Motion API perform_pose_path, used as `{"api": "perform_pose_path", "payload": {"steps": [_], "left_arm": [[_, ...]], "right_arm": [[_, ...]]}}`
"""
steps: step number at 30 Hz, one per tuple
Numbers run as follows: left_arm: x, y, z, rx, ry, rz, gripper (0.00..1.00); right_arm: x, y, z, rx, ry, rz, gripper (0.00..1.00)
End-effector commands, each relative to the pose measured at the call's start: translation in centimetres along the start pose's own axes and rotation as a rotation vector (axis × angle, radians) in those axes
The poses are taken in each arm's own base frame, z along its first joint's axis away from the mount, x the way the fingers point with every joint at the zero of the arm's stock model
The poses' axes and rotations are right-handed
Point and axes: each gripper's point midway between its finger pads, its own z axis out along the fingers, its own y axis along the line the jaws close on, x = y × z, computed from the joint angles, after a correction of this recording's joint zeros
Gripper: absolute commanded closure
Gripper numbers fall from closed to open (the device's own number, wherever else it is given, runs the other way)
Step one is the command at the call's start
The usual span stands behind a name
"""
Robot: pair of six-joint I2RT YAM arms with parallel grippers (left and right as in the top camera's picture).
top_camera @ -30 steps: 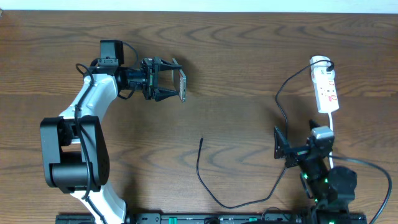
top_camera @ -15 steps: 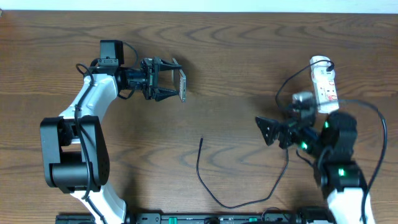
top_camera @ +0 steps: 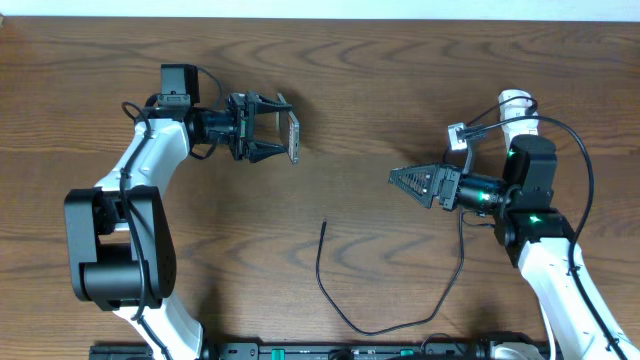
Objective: Plug charger to phone and switch on socket
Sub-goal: 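Raise the right arm and swing the right gripper toward the phone, then bring the right gripper against the phone's bottom edge held by left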
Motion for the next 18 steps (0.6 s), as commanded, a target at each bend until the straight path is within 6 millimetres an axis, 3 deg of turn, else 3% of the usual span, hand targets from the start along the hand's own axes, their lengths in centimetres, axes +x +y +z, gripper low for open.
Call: {"api": "perform_pose_path", "payload": {"steps": [1, 3, 9, 18], "left_arm": [[1.1, -1.9, -0.6, 0.038, 0.036, 0.046, 0.93], [1.1, -1.9, -0.6, 0.038, 0.036, 0.046, 0.93], [0.8, -1.7, -0.5, 0.029, 0.017, 0.042, 0.93], [0.2, -1.4, -0.2, 0.005, -0.021, 0.026, 0.93]], "right_arm": [[-0.4, 1.0, -0.2, -0.040, 0.010, 0.040, 0.01], [-0.4, 0.8, 0.0, -0.026, 0.007, 0.032, 0.01], [0.3, 0.0, 2.1, 0.079, 0.008, 0.002, 0.14], [2.0, 1.0, 5.7, 0.180, 0.033, -0.091, 0.12]]}}
